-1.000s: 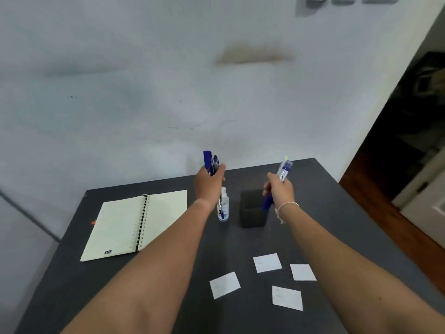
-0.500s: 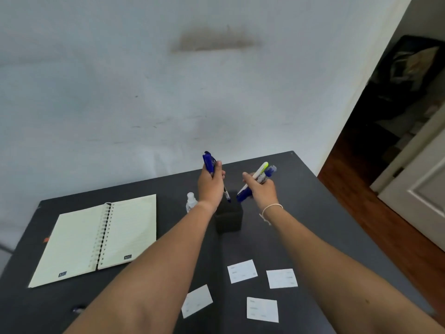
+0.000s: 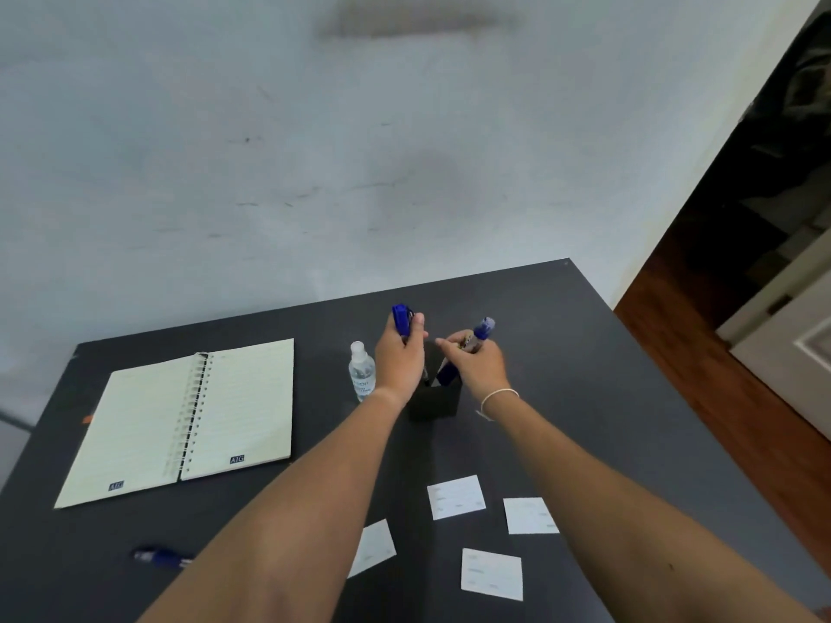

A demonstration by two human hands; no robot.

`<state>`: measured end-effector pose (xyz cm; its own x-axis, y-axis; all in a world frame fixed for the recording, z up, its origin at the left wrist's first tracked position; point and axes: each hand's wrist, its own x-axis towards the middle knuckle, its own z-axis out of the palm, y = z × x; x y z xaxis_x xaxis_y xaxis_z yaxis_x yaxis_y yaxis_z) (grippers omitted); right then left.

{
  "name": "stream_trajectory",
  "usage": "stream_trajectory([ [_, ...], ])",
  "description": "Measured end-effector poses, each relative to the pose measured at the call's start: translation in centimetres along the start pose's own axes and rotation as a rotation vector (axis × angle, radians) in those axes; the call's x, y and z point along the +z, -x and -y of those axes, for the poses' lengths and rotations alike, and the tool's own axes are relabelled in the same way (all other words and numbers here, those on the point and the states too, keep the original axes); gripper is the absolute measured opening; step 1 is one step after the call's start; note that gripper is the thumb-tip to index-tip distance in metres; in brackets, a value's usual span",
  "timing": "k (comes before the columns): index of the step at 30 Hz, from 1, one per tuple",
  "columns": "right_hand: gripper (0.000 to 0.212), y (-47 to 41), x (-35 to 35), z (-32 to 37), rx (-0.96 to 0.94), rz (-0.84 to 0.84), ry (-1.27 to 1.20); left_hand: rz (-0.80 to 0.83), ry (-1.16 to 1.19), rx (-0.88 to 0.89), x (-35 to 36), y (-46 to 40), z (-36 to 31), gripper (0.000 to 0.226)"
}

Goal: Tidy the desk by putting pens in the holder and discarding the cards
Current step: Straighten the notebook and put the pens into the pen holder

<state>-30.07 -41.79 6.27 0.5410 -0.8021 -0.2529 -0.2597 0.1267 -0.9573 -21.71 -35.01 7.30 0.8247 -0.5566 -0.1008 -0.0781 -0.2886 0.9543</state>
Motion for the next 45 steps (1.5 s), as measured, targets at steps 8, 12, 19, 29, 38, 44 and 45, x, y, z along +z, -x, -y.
stream_trajectory([
  [8,0.012,-0.4,0.3,-0.8,-0.029,-0.051,0.036,0.033,-0.014,-0.010,0.0,0.0,0.6,0.012],
  [12,0.011,-0.4,0.3,-1.2,-0.103,-0.057,0.102,0.033,-0.010,0.019,-0.2,0.1,0.6,0.009],
  [19,0.026,0.0,-0.1,-0.7,-0.148,-0.131,0.158,0.006,-0.020,0.000,-1.1,0.7,0.0,0.020],
  [29,0.020,2.2,0.5,3.1,-0.245,-0.211,0.106,-0.008,0.059,0.060,-5.1,2.1,-2.4,0.032],
  [38,0.020,7.1,9.1,4.3,-0.338,-0.088,0.179,-0.163,0.064,0.063,-15.9,5.1,0.0,0.029],
  [44,0.021,11.5,17.3,1.8,-0.318,0.091,0.269,-0.316,-0.049,-0.018,-25.7,8.5,7.3,0.029],
  [45,0.022,12.1,18.6,1.1,-0.323,0.121,0.301,-0.332,-0.083,-0.038,-27.2,9.2,8.7,0.030],
])
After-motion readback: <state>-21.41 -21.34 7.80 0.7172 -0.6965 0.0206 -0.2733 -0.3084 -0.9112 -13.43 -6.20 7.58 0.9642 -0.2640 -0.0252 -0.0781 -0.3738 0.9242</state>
